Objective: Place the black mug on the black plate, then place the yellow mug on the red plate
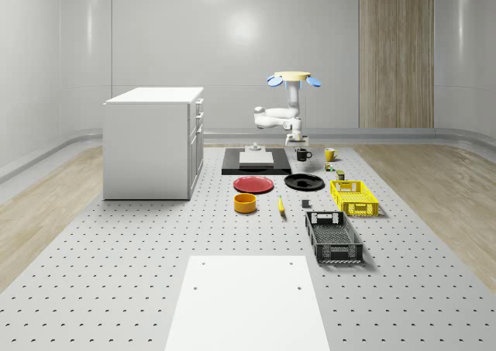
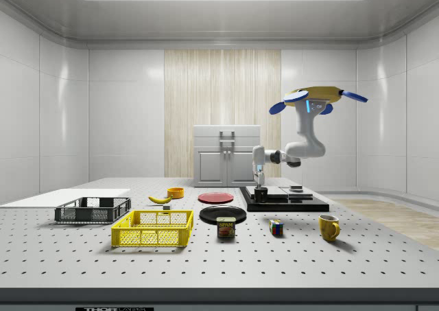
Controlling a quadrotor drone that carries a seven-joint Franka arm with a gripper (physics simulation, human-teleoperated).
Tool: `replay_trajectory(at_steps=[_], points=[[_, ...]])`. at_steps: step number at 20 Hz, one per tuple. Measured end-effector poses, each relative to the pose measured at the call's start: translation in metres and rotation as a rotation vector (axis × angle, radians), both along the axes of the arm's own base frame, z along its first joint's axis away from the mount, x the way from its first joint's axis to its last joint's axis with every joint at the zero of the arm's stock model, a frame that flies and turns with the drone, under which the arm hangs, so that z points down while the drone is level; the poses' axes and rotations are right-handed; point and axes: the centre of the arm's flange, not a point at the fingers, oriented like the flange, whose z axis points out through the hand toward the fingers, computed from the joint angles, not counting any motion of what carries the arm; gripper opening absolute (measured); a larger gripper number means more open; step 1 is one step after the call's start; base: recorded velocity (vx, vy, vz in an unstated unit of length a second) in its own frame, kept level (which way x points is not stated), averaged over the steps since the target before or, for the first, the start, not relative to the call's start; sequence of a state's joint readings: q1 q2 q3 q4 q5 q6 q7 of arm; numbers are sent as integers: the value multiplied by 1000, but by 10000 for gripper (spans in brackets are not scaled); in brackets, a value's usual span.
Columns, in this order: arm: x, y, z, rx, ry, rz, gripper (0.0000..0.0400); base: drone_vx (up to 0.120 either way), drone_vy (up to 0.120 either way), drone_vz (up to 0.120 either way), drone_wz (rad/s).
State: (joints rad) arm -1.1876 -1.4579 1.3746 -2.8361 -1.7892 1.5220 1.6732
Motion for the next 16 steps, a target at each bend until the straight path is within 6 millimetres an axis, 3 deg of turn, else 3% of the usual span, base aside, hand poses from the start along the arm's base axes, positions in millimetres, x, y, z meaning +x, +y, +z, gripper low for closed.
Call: replay_trajectory(at_steps=[7,16], points=[[0,0,0,0,0,0,110,120,0,-120,0],[0,0,0,0,0,0,110,120,-22,-4,0]])
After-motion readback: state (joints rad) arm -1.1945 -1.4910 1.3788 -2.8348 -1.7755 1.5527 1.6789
